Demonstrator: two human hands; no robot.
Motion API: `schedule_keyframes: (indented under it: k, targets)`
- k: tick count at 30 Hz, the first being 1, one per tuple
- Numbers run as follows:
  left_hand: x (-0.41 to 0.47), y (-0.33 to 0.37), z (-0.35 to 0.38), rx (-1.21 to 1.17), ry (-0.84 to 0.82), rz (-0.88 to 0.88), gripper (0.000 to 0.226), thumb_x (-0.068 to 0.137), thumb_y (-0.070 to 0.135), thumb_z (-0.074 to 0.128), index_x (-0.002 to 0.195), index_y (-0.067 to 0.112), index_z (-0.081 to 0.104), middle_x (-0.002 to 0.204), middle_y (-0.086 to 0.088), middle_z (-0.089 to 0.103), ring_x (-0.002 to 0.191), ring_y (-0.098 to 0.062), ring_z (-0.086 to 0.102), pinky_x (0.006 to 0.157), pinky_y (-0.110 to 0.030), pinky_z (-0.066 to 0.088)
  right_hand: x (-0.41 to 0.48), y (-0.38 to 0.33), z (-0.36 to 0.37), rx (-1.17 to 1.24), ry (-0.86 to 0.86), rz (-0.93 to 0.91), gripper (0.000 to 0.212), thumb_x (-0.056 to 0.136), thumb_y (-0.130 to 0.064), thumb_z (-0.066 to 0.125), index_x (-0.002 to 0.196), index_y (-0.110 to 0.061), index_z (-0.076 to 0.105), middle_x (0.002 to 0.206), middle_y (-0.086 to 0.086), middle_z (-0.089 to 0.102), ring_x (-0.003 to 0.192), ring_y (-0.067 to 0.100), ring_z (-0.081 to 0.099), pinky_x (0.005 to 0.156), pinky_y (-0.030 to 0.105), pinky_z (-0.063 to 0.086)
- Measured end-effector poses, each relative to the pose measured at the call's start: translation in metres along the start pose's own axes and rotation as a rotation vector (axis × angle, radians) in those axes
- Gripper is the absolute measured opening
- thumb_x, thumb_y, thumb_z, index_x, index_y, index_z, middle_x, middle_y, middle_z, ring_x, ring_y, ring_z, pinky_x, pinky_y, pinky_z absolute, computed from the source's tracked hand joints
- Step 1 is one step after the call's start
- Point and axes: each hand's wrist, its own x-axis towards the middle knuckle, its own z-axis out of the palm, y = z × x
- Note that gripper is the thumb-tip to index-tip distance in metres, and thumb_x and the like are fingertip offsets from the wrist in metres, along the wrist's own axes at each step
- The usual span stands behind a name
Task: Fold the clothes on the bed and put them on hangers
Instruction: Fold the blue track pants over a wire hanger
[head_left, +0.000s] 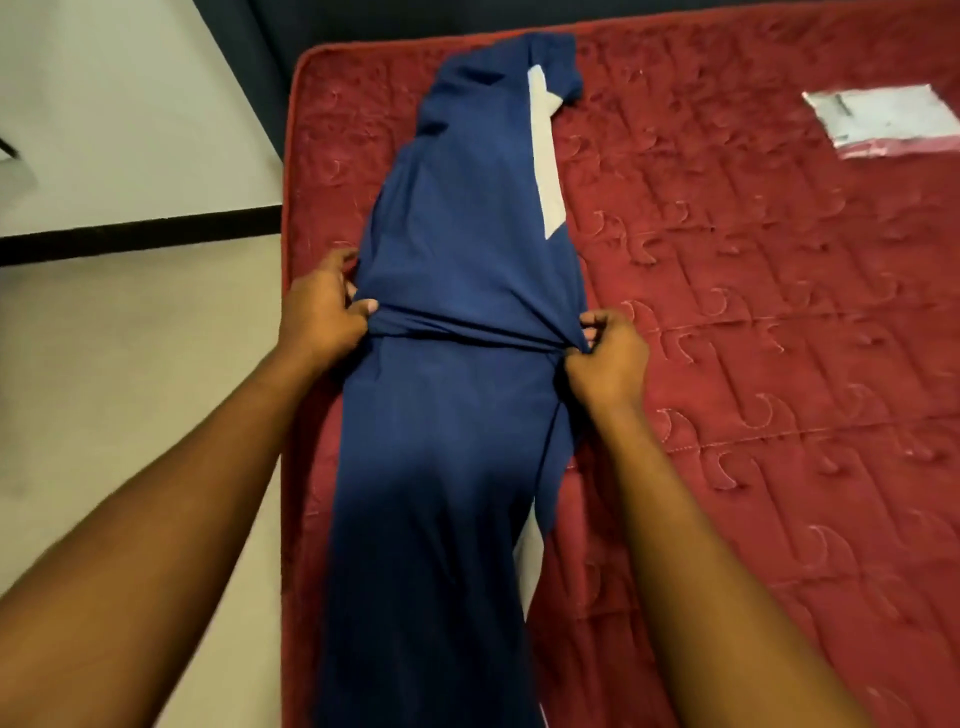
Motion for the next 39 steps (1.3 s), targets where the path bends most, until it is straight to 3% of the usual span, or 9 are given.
schedule_keyframes:
  k: [6, 16, 18, 23, 25, 29, 32, 34, 39]
  targets:
    - [-0.103, 0.040, 0.027, 0.179, 0.353, -0.084, 0.044, 0.085, 0.015, 0.056, 0.128, 0.011, 0.055, 0.120, -0.018, 0.060, 0.115, -0.041, 0.052, 0.095, -0.050, 0.040, -0.048, 0.024, -0.015, 0.130, 0.061, -0.060, 0.060, 0.070, -0.008, 0.078, 0.126, -0.007, 0.057, 0.121, 0.011, 0.059, 0.099, 0.018, 0.062, 0.088, 0.020, 0.049]
    - [-0.243, 0.107, 0.119, 0.317, 0.103, 0.428, 0.025, 0.082, 0.017, 0.066, 0.105, 0.009, 0.069, 0.122, -0.017, 0.060, 0.120, -0.039, 0.050, 0.099, -0.052, 0.040, -0.132, 0.090, -0.072, 0.265, 0.076, -0.054, 0.046, 0.078, 0.021, 0.044, 0.113, 0.001, 0.065, 0.104, 0.013, 0.070, 0.091, 0.019, 0.067, 0.080, 0.015, 0.049]
    - [-0.275, 0.132, 0.139, 0.339, 0.012, 0.539, 0.026, 0.084, 0.022, 0.063, 0.107, 0.011, 0.069, 0.119, -0.016, 0.063, 0.117, -0.039, 0.052, 0.096, -0.052, 0.042, -0.157, 0.106, -0.103, 0.155, 0.014, -0.097, 0.038, 0.081, 0.016, 0.052, 0.113, 0.002, 0.068, 0.107, 0.017, 0.073, 0.095, 0.024, 0.069, 0.079, 0.007, 0.044]
    - [-0.356, 0.202, 0.175, 0.346, -0.379, 0.757, 0.040, 0.078, 0.028, 0.055, 0.114, 0.015, 0.066, 0.112, -0.017, 0.070, 0.103, -0.041, 0.064, 0.083, -0.047, 0.053, -0.232, 0.141, -0.187, -0.192, -0.194, -0.161, 0.028, 0.085, -0.005, 0.060, 0.110, -0.002, 0.072, 0.112, 0.021, 0.073, 0.106, 0.032, 0.067, 0.090, 0.034, 0.046]
    - [-0.383, 0.226, 0.188, 0.243, -0.461, 0.780, 0.044, 0.076, 0.037, 0.048, 0.108, 0.017, 0.069, 0.101, -0.017, 0.072, 0.093, -0.040, 0.068, 0.077, -0.047, 0.054, -0.257, 0.161, -0.229, -0.285, -0.126, -0.173, 0.034, 0.079, -0.020, 0.055, 0.103, -0.006, 0.075, 0.106, 0.019, 0.074, 0.101, 0.033, 0.068, 0.085, 0.038, 0.051]
    - [-0.456, 0.275, 0.198, 0.119, -0.615, 0.666, 0.030, 0.091, 0.042, 0.067, 0.097, 0.014, 0.076, 0.082, -0.007, 0.073, 0.077, -0.024, 0.066, 0.068, -0.030, 0.046, -0.318, 0.215, -0.304, -0.660, 0.332, 0.037, 0.029, 0.082, -0.027, 0.063, 0.105, -0.013, 0.073, 0.103, 0.017, 0.071, 0.098, 0.039, 0.067, 0.079, 0.042, 0.054]
    - [-0.492, 0.296, 0.217, 0.226, -0.738, 0.721, 0.043, 0.085, 0.054, 0.075, 0.096, 0.013, 0.070, 0.090, -0.007, 0.071, 0.086, -0.026, 0.067, 0.071, -0.033, 0.051, -0.346, 0.252, -0.331, -0.745, 0.204, 0.252, 0.032, 0.095, -0.021, 0.058, 0.125, -0.011, 0.060, 0.128, 0.019, 0.055, 0.114, 0.041, 0.059, 0.094, 0.044, 0.050]
    - [-0.507, 0.299, 0.226, 0.378, -0.685, 0.778, 0.041, 0.082, 0.051, 0.077, 0.101, 0.016, 0.066, 0.103, -0.009, 0.069, 0.097, -0.031, 0.067, 0.079, -0.037, 0.055, -0.351, 0.267, -0.331, -0.806, 0.095, 0.215, 0.031, 0.098, -0.015, 0.053, 0.129, -0.011, 0.058, 0.130, 0.018, 0.052, 0.116, 0.040, 0.059, 0.094, 0.045, 0.050]
    - [-0.513, 0.284, 0.216, 0.421, -0.488, 0.749, 0.017, 0.089, 0.013, 0.057, 0.103, 0.017, 0.066, 0.107, -0.013, 0.068, 0.100, -0.038, 0.067, 0.080, -0.041, 0.054, -0.341, 0.249, -0.328, -0.995, 0.170, -0.109, 0.026, 0.096, -0.012, 0.049, 0.110, -0.018, 0.070, 0.114, 0.008, 0.072, 0.113, 0.033, 0.059, 0.093, 0.042, 0.042]
